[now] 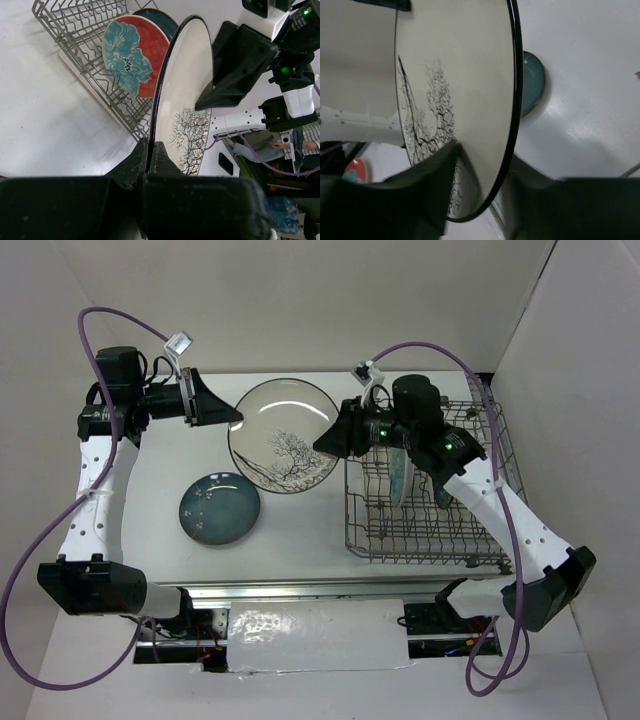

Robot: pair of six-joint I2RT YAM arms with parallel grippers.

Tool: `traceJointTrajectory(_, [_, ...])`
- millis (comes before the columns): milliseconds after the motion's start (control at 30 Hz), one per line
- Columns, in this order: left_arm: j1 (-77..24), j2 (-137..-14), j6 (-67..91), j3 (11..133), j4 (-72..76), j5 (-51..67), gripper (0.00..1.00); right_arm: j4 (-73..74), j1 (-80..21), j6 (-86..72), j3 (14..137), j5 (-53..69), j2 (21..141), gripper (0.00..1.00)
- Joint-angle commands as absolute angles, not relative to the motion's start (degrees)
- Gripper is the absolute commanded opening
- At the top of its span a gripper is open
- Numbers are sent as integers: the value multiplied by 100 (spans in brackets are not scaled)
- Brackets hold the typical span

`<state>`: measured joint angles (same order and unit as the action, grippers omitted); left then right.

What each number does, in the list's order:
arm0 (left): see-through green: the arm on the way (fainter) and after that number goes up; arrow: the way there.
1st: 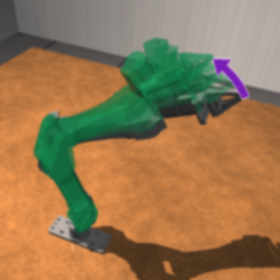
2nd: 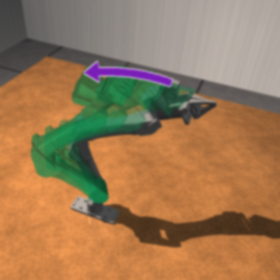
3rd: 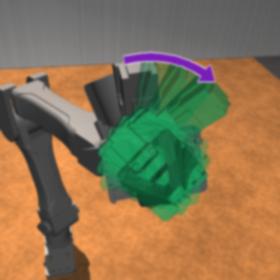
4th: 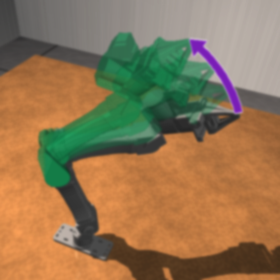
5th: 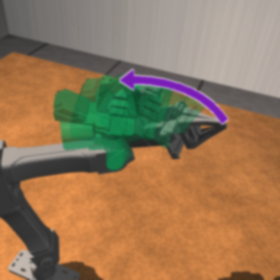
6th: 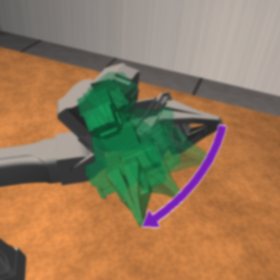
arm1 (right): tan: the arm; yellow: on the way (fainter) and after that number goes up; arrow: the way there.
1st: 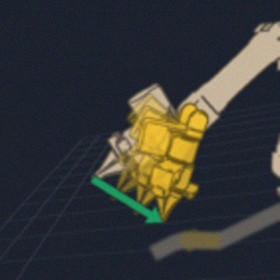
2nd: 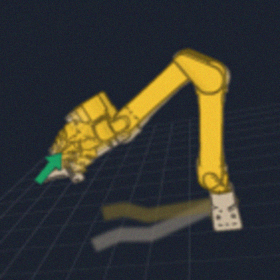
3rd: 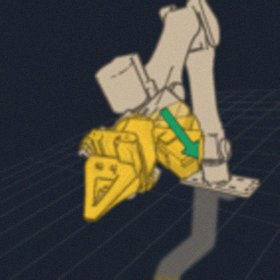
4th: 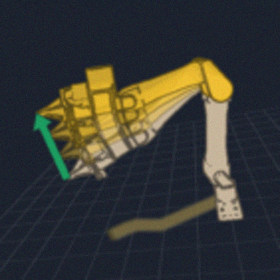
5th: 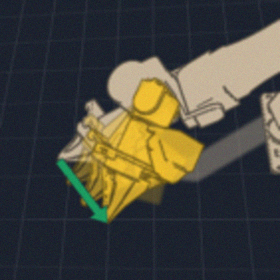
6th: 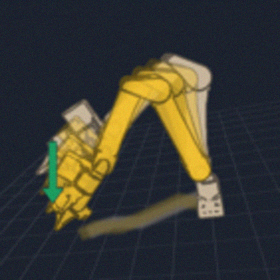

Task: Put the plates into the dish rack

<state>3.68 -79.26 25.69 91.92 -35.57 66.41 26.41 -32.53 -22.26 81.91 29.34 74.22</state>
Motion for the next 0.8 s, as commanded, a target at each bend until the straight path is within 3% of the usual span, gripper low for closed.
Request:
traceJointTrajectory(0, [404, -7629, 2769, 9317, -3164, 7207, 0, 1857, -3296, -2311, 8210, 3348, 7270, 38])
traceJointTrajectory(33, [404, -7629, 2742, 9290, -3181, 7172, 0, 1750, -3287, -2329, 8139, 3340, 7199, 26])
traceJointTrajectory(67, [422, -7638, 2707, 9264, -3216, 7146, 0, 1671, -3287, -2381, 8017, 3305, 7120, 4])
traceJointTrajectory(100, [448, -7655, 2707, 9220, -3225, 7154, 0, 1609, -3305, -2382, 7972, 3157, 6989, 0])
traceJointTrajectory(333, [501, -7708, 2847, 8956, -2927, 7356, 0, 2004, -3384, -2171, 8033, 2400, 6584, 0])
traceJointTrajectory(367, [518, -7743, 2856, 9000, -2927, 7383, 6, 2021, -3419, -2180, 8042, 2286, 6470, 0])
traceJointTrajectory(400, [536, -7865, 2848, 9044, -3022, 7392, 18, 2082, -3445, -2188, 8077, 1963, 6443, 0])
traceJointTrajectory(433, [536, -7927, 2804, 9131, -3093, 7426, 49, 2127, -3471, -2171, 8164, 1803, 6399, 0])
traceJointTrajectory(500, [562, -8024, 2734, 9228, -3329, 7313, 78, 2355, -3489, -2031, 8374, 1278, 6250, 0])
traceJointTrajectory(600, [685, -8007, 2698, 9325, -3567, 6892, 87, 2653, -3498, -1828, 8682, 287, 5986, 0])
traceJointTrajectory(767, [975, -7805, 2707, 9299, -3753, 6110, 88, 2988, -3516, -1644, 9061, -1658, 5486, 0])
